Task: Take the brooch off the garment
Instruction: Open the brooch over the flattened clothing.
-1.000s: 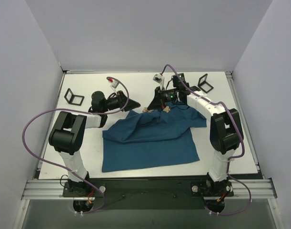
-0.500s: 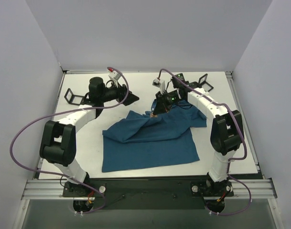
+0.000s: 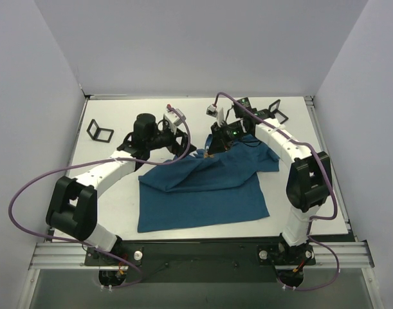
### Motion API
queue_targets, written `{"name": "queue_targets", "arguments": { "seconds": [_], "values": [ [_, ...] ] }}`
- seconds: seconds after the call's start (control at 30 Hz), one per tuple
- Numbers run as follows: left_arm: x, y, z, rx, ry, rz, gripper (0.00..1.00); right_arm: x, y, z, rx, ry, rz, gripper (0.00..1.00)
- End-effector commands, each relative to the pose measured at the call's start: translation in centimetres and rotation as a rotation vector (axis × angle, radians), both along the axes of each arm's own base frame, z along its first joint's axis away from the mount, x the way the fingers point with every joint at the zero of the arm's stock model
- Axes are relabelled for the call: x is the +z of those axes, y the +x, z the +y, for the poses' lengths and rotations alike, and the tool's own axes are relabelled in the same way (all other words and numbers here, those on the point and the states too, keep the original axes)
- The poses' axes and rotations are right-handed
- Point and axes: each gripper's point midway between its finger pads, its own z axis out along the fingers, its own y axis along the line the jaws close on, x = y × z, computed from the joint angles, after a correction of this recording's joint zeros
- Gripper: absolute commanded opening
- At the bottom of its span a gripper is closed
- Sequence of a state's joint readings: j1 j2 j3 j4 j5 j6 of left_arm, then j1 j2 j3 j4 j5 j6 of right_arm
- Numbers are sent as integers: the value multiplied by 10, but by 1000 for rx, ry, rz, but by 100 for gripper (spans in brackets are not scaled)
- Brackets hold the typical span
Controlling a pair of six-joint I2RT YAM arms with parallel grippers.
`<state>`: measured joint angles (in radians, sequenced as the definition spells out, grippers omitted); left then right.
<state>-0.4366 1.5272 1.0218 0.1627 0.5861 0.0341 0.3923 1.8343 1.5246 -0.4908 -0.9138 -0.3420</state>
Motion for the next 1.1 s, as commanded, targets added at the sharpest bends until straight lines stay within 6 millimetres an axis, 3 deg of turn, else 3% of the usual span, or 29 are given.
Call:
{"name": "queue_targets", "arguments": {
  "seconds": [0.0, 0.27, 0.33, 0.37, 0.4, 0.63, 0.9, 0.93, 0.97, 1.07],
  "values": [
    [43, 20, 17, 128, 65, -186, 97, 28, -3, -2, 8, 45, -36, 0],
    [61, 5, 14, 3, 76, -267, 97, 32, -1, -8, -3, 49, -47, 0],
    [47, 8, 13, -4, 96, -191, 97, 33, 0, -10, -6, 49, -50, 0],
    [54, 13, 10, -8, 108, -202, 97, 33, 1, -11, -7, 50, -53, 0],
    [42, 15, 10, -5, 125, -147, 97, 35, 1, -12, -9, 52, -57, 0],
    [37, 20, -2, -53, 98, -120, 97, 38, 2, -20, -9, 24, -105, 0],
    [26, -3, -22, -193, 56, -91, 97, 30, -7, -12, 30, 96, 0, 0],
    [14, -12, -22, -211, 56, -61, 97, 28, -8, -11, 31, 100, 18, 0],
    [21, -14, -25, -217, 33, -88, 97, 29, -9, -9, 34, 110, 27, 0],
    [18, -25, -29, -241, 11, -88, 97, 32, -12, -5, 43, 142, 60, 0]
  ]
}}
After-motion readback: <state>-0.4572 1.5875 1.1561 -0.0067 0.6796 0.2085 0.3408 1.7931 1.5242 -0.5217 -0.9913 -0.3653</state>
